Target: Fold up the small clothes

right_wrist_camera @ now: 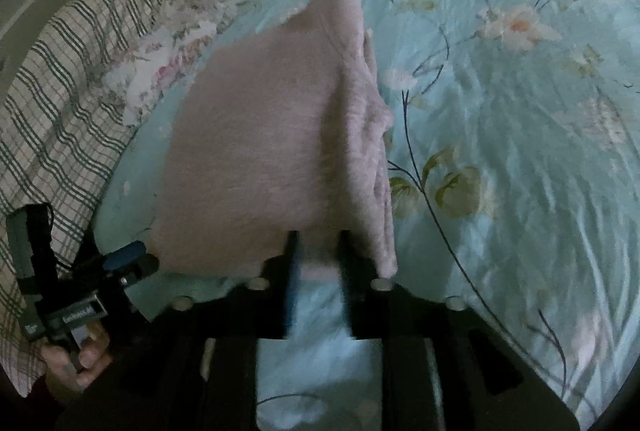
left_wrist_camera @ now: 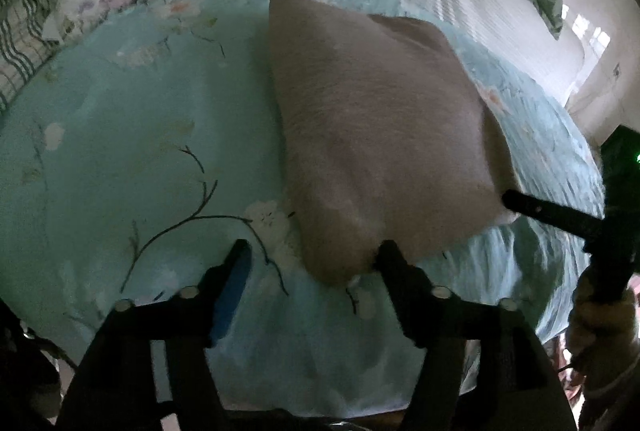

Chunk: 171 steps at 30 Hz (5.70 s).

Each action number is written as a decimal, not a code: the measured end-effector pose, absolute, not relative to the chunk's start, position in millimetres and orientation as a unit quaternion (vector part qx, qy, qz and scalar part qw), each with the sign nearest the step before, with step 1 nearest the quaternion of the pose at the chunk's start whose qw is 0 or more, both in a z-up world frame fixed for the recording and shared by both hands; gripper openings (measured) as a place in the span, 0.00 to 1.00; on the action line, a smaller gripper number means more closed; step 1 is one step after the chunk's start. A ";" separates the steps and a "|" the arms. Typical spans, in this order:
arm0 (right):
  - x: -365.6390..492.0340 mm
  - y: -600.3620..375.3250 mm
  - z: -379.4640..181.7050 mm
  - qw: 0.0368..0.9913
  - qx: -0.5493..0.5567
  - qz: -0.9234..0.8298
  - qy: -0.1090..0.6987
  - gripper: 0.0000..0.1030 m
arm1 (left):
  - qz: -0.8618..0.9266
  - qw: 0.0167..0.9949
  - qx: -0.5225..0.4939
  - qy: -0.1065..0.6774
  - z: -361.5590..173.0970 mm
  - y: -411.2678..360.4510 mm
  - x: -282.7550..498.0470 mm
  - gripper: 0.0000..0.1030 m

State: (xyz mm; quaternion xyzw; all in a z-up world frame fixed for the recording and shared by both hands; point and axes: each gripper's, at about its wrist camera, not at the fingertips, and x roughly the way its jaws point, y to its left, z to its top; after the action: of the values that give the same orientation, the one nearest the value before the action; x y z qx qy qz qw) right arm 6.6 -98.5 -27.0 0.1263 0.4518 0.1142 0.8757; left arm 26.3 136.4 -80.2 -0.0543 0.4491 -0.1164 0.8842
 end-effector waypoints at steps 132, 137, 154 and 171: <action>11.7 -37.4 15.5 0.877 -0.039 0.146 0.455 0.95 | -0.004 0.900 0.099 0.425 -18.0 109.4 25.4 0.85; 12.1 -36.0 18.1 0.878 -0.039 0.146 0.454 0.95 | -0.004 0.900 0.099 0.425 -18.2 108.9 25.1 0.85; 31.2 -46.6 20.0 0.880 -0.032 0.145 0.452 0.95 | -0.006 0.900 0.097 0.425 -15.6 106.8 31.3 0.86; 51.1 -56.0 18.0 0.882 -0.010 0.139 0.451 0.95 | 0.011 0.898 0.087 0.431 -21.3 108.4 56.1 0.86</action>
State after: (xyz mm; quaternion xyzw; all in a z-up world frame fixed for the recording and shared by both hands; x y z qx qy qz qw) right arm 51.1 -56.0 18.0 -0.0101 0.4509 0.1394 0.8816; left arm 56.1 108.4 -21.2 0.0874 0.4315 0.0109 0.8978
